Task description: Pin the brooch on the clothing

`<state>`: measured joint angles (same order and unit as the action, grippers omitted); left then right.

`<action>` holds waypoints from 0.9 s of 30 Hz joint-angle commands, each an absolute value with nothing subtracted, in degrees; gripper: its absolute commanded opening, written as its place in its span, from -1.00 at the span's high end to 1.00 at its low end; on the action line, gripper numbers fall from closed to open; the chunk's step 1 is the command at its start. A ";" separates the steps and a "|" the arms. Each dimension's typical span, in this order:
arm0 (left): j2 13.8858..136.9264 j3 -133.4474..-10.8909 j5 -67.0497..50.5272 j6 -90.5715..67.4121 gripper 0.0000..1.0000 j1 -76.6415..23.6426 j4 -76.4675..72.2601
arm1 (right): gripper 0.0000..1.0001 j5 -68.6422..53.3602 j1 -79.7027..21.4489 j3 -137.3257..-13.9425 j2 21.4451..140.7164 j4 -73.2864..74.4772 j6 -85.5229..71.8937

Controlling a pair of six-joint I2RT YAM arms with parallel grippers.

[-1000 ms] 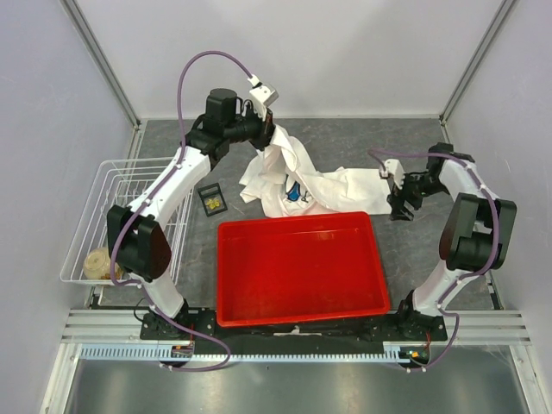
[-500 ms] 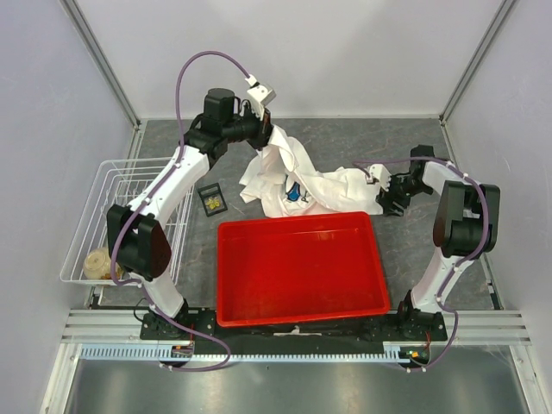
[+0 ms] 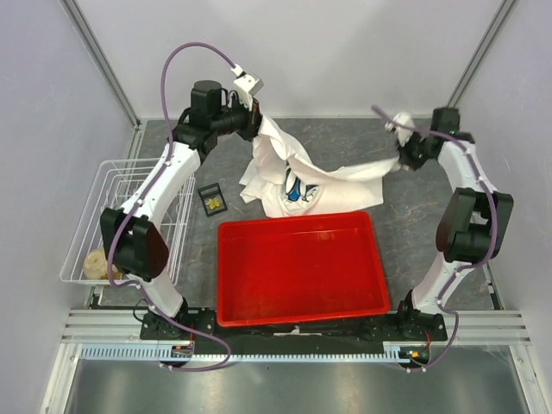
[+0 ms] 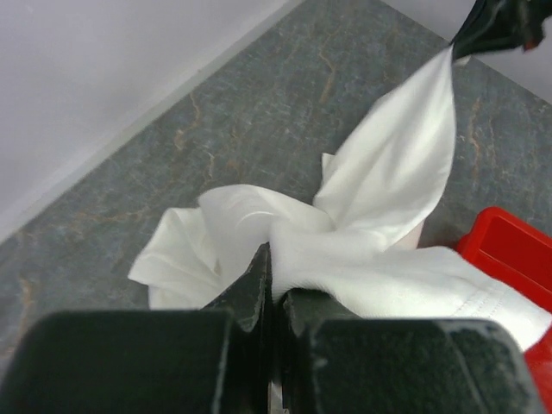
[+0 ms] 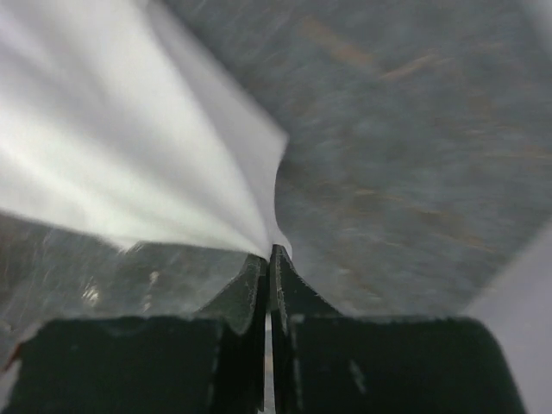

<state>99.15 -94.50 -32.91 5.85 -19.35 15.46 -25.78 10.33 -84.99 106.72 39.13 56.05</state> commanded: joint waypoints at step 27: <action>77.78 -111.18 -21.71 15.91 0.96 -19.25 3.60 | 1.00 -12.57 11.34 -114.87 76.82 5.89 13.36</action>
<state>80.88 -109.93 -22.24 15.51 -19.31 8.40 -15.70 11.25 -114.78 80.47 11.25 14.13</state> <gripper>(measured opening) 0.036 0.010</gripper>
